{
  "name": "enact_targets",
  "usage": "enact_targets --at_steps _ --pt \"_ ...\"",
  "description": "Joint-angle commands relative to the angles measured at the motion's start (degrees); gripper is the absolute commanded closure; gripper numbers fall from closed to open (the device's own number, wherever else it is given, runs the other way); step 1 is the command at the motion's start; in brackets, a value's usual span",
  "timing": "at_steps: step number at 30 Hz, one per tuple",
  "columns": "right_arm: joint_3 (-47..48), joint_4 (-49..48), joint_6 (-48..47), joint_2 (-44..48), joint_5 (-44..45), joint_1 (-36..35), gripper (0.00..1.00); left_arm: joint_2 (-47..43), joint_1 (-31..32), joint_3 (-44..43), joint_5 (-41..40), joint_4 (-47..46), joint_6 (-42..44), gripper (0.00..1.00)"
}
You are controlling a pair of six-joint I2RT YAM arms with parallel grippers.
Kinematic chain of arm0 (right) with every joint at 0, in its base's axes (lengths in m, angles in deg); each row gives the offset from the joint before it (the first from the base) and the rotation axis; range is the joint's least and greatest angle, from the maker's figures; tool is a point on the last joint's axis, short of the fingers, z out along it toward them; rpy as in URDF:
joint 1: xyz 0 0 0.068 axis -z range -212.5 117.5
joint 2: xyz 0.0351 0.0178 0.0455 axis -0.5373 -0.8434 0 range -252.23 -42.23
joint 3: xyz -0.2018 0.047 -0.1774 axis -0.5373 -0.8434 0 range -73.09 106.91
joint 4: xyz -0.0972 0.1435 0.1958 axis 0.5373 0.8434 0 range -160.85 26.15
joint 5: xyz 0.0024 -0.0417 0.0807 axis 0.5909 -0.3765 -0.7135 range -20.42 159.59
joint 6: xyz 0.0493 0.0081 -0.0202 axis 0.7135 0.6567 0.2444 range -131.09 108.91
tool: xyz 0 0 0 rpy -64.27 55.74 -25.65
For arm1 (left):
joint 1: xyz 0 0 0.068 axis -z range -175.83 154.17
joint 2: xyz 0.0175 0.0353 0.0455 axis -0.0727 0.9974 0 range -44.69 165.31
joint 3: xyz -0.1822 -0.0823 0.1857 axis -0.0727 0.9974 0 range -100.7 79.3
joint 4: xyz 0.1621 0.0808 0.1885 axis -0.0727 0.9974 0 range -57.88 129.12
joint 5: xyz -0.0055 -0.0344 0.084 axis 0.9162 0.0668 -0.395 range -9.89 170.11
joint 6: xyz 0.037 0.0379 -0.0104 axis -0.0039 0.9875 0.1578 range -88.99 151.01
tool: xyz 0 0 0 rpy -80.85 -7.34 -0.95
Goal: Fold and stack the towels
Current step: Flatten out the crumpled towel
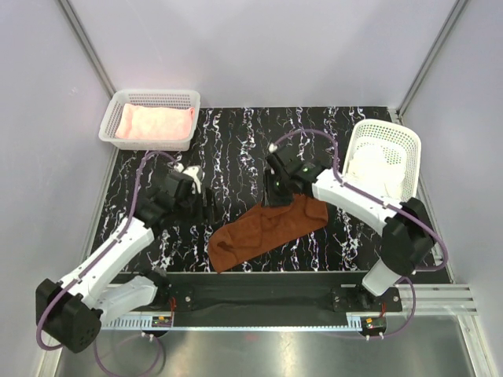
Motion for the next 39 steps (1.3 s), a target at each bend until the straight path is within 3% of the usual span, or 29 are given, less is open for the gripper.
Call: enact_targets --at_steps 1,5,11,27,39 --pt "-6.99 -4.92 4.94 -0.31 -3.67 -0.88 0.62 -2.51 2.41 5.13 1.11 -4.25 -3.82 0.27" --pt "-16.12 -12.3 11.19 1.88 -8.06 -1.84 0.66 -4.01 7.76 8.66 -1.25 -5.49 -7.16 0.3" --pt "-21.15 -18.82 16.73 1.8 -8.33 -4.65 0.65 -5.42 12.69 10.86 -1.96 -9.27 -12.7 0.37" --pt "-20.72 -20.41 25.96 -4.52 -4.03 -10.46 0.61 -7.18 20.09 18.15 -6.09 -13.57 -19.38 0.38" --pt "-20.81 -18.39 27.02 -5.4 -0.25 -10.54 0.61 -0.86 26.94 16.93 -11.63 -15.69 -24.3 0.42"
